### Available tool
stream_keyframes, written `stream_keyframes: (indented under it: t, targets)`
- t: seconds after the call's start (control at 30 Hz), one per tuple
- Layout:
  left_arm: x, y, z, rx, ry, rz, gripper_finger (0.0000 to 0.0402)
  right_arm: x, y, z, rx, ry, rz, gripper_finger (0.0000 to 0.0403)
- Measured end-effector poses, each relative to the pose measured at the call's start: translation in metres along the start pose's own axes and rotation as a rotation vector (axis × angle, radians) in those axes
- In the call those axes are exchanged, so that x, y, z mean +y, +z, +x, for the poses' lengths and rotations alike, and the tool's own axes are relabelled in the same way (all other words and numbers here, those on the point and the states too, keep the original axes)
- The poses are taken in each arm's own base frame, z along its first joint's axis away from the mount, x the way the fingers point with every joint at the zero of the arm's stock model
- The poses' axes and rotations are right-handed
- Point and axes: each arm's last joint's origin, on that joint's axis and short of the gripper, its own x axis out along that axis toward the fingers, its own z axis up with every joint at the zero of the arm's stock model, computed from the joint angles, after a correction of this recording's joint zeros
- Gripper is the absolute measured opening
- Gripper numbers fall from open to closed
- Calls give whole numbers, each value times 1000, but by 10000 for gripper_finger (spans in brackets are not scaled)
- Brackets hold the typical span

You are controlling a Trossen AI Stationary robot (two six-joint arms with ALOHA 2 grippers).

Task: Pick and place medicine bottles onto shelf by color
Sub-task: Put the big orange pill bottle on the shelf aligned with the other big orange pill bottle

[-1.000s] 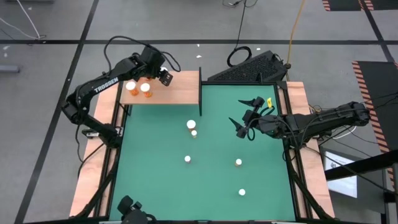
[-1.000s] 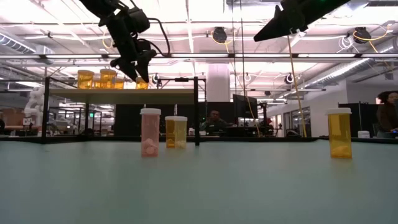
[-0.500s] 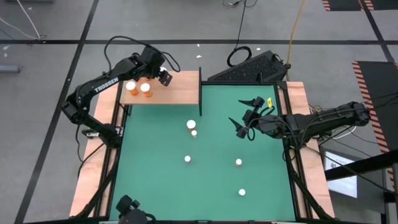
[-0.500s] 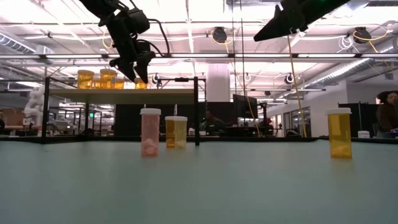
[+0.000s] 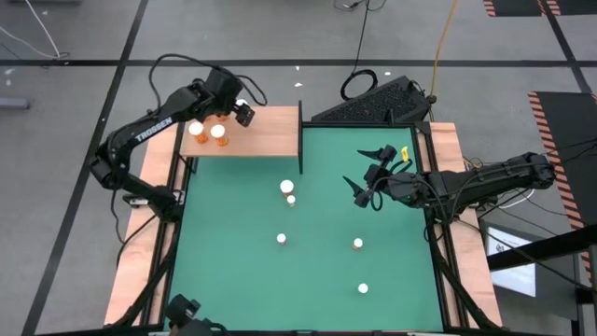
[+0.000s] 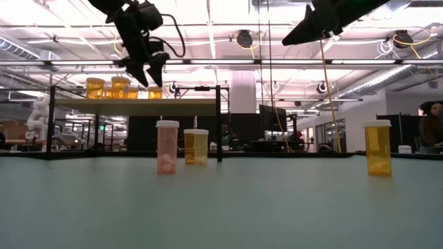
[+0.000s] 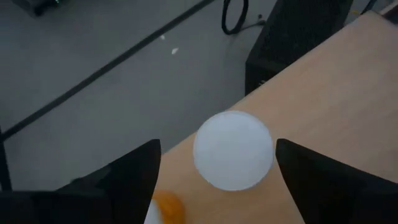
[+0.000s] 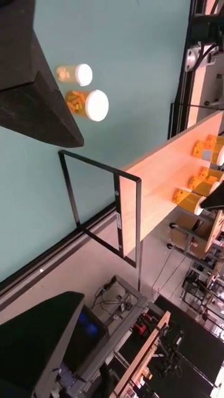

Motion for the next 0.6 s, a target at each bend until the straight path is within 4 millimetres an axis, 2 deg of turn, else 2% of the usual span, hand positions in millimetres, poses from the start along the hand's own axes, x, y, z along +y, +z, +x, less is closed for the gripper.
stream_keyframes:
  t: [0.2, 0.33, 0.43, 0.6]
  targets:
    - [3, 2, -33, -102, -11, -7, 303, 2, 0, 0, -4, 59, 32, 392]
    - [-6, 1, -53, -158, -63, 22, 293, 3, 0, 2, 0, 94, 58, 392]
    - [-22, -2, -66, -183, -120, 67, 283, 4, -1, 3, 6, 98, 73, 392]
    - [-63, -7, -80, -206, -314, 198, 271, 7, -2, 6, 18, 99, 99, 392]
